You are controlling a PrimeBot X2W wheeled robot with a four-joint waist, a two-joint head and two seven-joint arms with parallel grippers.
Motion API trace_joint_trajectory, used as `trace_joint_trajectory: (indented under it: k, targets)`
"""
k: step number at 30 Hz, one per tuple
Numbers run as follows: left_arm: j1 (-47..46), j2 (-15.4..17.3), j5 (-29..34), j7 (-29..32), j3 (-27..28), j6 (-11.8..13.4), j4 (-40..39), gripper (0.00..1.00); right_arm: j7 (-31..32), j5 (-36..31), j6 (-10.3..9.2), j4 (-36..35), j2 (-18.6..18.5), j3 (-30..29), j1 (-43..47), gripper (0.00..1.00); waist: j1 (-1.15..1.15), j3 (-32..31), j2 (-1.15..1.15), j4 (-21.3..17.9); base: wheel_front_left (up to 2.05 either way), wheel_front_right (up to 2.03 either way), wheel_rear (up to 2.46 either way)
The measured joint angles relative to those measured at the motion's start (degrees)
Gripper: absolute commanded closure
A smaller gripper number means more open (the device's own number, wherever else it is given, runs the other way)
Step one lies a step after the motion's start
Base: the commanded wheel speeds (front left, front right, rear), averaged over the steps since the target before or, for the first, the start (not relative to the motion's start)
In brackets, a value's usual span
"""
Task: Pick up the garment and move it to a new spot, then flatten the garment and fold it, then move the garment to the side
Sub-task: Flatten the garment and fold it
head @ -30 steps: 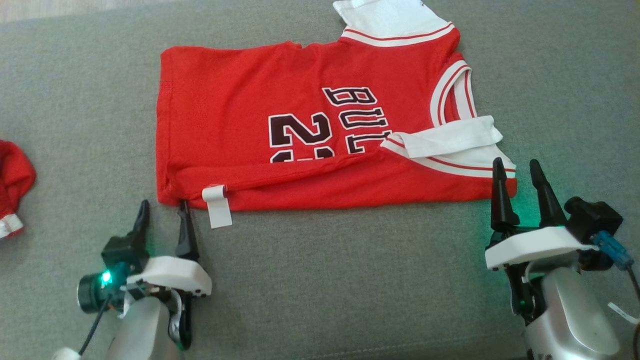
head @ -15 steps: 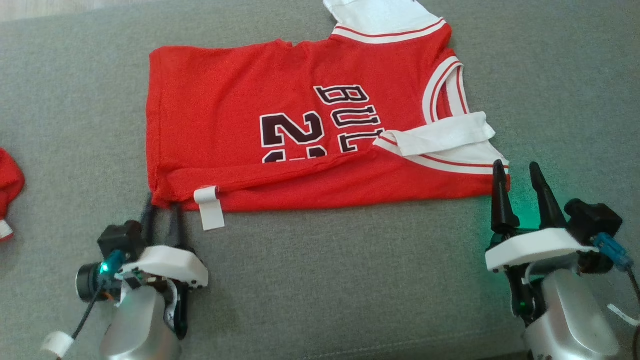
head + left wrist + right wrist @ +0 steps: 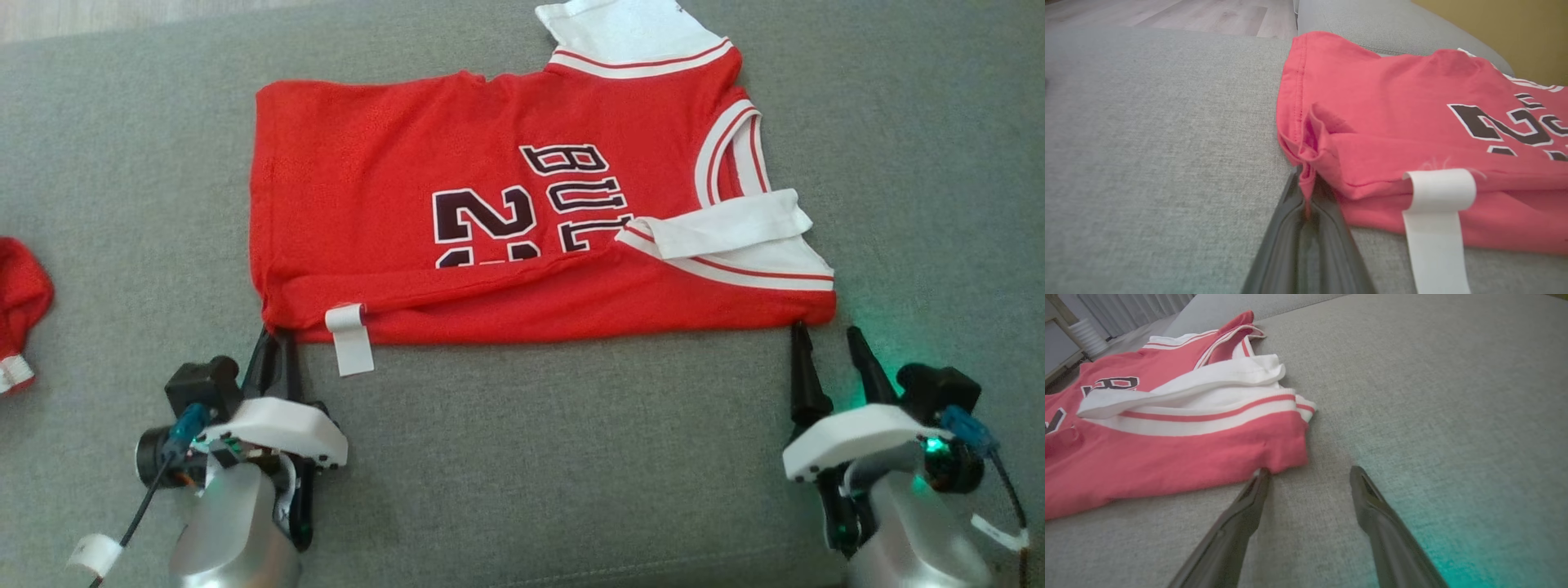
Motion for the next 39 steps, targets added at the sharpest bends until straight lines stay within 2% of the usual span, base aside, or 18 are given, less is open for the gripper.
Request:
trace_joint_trajectory:
  k: [8,9,10,11,14,15,21,27,39]
  targets:
    - [0.58,-0.08,-1.52,0.05,-1.25,-0.05,-1.19,1.0,-0.69,9.37,-0.02,8.0,-1.44,6.66,-6.85,0.01,0.0,0.11,0.0,1.06,0.0,0.0,0.0]
    - [0.81,-0.08,-1.63,0.05,-1.57,-0.08,-1.4,1.0,-0.83,10.25,-0.04,8.6,-1.6,7.58,-7.41,0.13,0.0,0.11,0.0,1.13,0.0,0.0,0.0]
    - [0.98,-0.08,-1.83,0.05,-1.72,-0.09,-1.52,1.0,-0.94,11.43,-0.04,8.98,-1.74,8.42,-7.79,0.18,0.0,0.08,0.0,1.2,0.0,0.0,0.0]
    - [1.05,-0.08,-2.0,0.05,-1.78,-0.1,-1.54,1.0,-0.97,12.49,-0.04,9.2,-1.76,9.07,-8.06,0.18,0.0,0.02,0.0,1.25,0.0,0.0,0.0]
    - [1.14,-0.08,-2.04,0.05,-1.83,-0.26,-1.59,1.0,-0.97,13.85,-0.04,9.53,-1.76,10.4,-8.59,0.02,0.0,-0.15,0.0,1.29,0.0,0.0,0.0]
    - [1.19,-0.08,-2.04,0.05,-1.86,-0.26,-1.6,1.0,-0.97,13.97,-0.04,9.5,-1.77,10.76,-8.66,0.0,0.0,-0.22,0.0,1.29,0.0,0.0,0.0]
    - [1.81,-0.08,-2.03,0.07,-1.91,-0.27,-1.91,1.0,-0.54,15.13,-0.04,8.06,-2.02,11.38,-8.4,0.0,0.01,-0.63,0.0,1.01,0.0,0.0,0.0]
    - [2.58,-0.09,-2.04,0.07,-2.13,-0.45,-2.2,1.0,-0.05,18.47,-0.04,2.7,-2.12,12.84,-5.07,0.0,0.01,-1.04,0.0,0.54,0.0,0.0,0.0]
    - [3.25,-0.09,-2.04,0.07,-3.42,-0.44,-3.08,1.0,0.12,29.37,-0.04,-6.57,-3.49,15.51,-2.81,0.0,0.01,-0.68,0.0,0.85,0.0,0.0,0.0]
